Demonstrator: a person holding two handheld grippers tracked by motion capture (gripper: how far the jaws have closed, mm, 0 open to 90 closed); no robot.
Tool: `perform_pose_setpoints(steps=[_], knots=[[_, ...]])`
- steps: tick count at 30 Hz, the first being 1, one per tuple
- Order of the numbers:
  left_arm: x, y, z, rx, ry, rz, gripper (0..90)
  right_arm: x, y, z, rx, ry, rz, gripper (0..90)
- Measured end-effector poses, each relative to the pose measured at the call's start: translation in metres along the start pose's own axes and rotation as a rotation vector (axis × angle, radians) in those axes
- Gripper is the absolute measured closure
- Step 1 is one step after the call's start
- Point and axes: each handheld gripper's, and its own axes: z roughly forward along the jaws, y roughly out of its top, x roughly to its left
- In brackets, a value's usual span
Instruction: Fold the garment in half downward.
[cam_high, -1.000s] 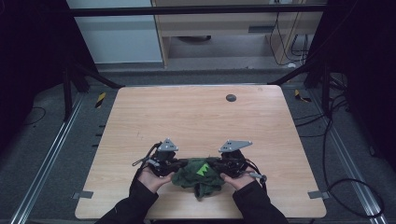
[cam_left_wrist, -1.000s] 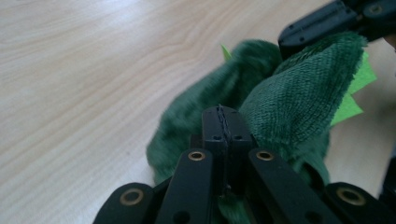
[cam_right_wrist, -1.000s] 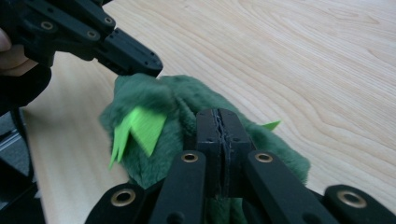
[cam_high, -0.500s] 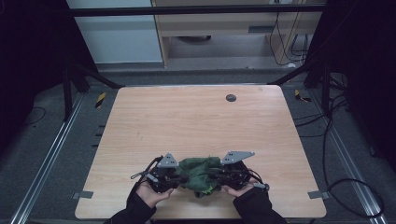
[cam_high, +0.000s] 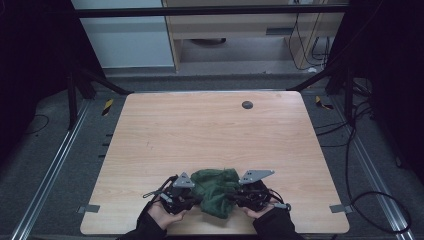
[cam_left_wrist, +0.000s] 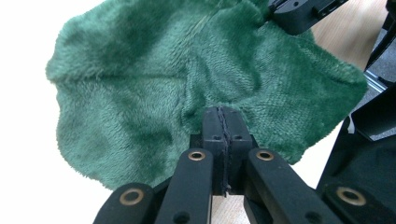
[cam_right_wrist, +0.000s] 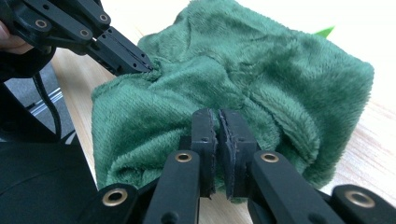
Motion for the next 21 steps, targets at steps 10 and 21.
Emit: perform_pose_setpoints(steps=[10, 21], knots=[[0.001, 0.000, -0.001, -0.017, 0.023, 0.000, 89.7, -0.001, -0.002, 0.007, 0.009, 0.001, -0.013, 84.0], [0.024, 0.001, -0.032, -0.105, 0.101, -0.061, 88.5, -0.017, 0.006, -0.018, -0.102, -0.046, 0.031, 80.7]])
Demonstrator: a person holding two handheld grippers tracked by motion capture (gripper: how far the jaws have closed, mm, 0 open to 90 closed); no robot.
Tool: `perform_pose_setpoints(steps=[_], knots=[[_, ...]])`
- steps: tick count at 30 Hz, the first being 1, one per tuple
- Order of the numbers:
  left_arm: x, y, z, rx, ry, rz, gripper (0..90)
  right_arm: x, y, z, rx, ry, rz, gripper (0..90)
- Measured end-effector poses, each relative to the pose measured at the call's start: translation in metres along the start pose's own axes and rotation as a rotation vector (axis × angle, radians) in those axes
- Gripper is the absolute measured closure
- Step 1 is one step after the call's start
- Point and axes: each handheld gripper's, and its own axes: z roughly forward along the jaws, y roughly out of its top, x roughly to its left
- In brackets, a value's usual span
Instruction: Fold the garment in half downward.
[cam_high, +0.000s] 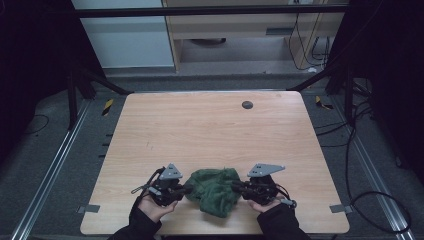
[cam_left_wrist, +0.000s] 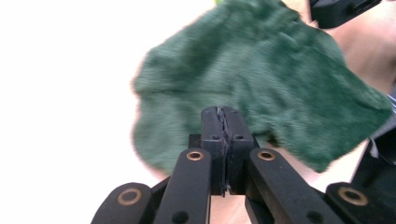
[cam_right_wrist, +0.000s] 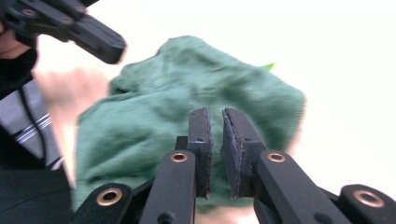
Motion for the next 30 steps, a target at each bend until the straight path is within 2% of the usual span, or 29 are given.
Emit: perform_pose_setpoints(steps=[4, 8, 13, 21, 30], knots=[[0.014, -0.004, -0.008, -0.014, 0.042, -0.028, 87.7, -0.014, 0.000, -0.011, -0.029, -0.077, 0.011, 77.2], [0.031, -0.011, -0.016, -0.023, 0.105, -0.052, 83.9, -0.032, -0.005, -0.020, -0.046, -0.168, 0.044, 72.2], [0.050, -0.021, -0.027, -0.028, 0.163, -0.105, 76.9, -0.051, -0.013, -0.029, -0.046, -0.261, 0.093, 64.4], [0.074, -0.037, -0.036, -0.049, 0.247, -0.166, 62.9, -0.069, -0.022, -0.039, -0.034, -0.357, 0.121, 54.6], [0.097, -0.050, -0.043, -0.065, 0.328, -0.205, 52.4, -0.085, -0.031, -0.045, -0.014, -0.435, 0.141, 44.5]])
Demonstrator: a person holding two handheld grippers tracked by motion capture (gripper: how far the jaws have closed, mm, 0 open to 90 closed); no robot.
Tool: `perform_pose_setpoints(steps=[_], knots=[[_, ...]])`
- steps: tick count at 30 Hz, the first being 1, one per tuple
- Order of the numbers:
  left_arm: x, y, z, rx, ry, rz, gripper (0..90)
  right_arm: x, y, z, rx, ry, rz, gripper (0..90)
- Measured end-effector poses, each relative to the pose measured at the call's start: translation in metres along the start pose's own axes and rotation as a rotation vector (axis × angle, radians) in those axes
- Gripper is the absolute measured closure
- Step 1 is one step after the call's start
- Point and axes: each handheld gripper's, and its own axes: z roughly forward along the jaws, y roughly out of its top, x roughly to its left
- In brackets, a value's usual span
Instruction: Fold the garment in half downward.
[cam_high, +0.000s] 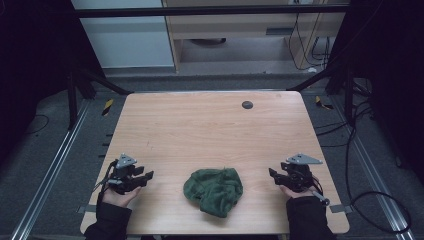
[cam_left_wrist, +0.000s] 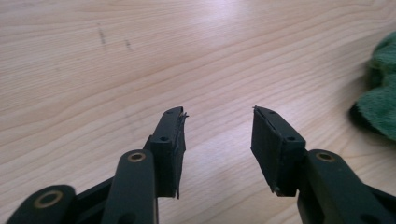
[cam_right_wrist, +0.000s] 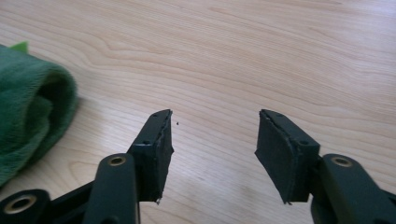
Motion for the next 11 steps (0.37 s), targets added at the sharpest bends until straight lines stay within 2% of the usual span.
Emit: perform_pose_setpoints(steps=[5, 11], knots=[[0.009, -0.003, 0.001, -0.011, 0.036, -0.001, 46.7, -0.010, -0.002, -0.001, 0.006, -0.042, 0.002, 39.2], [0.015, -0.005, 0.002, -0.003, 0.058, -0.024, 43.5, -0.019, -0.006, -0.001, 0.012, -0.075, 0.029, 35.5]])
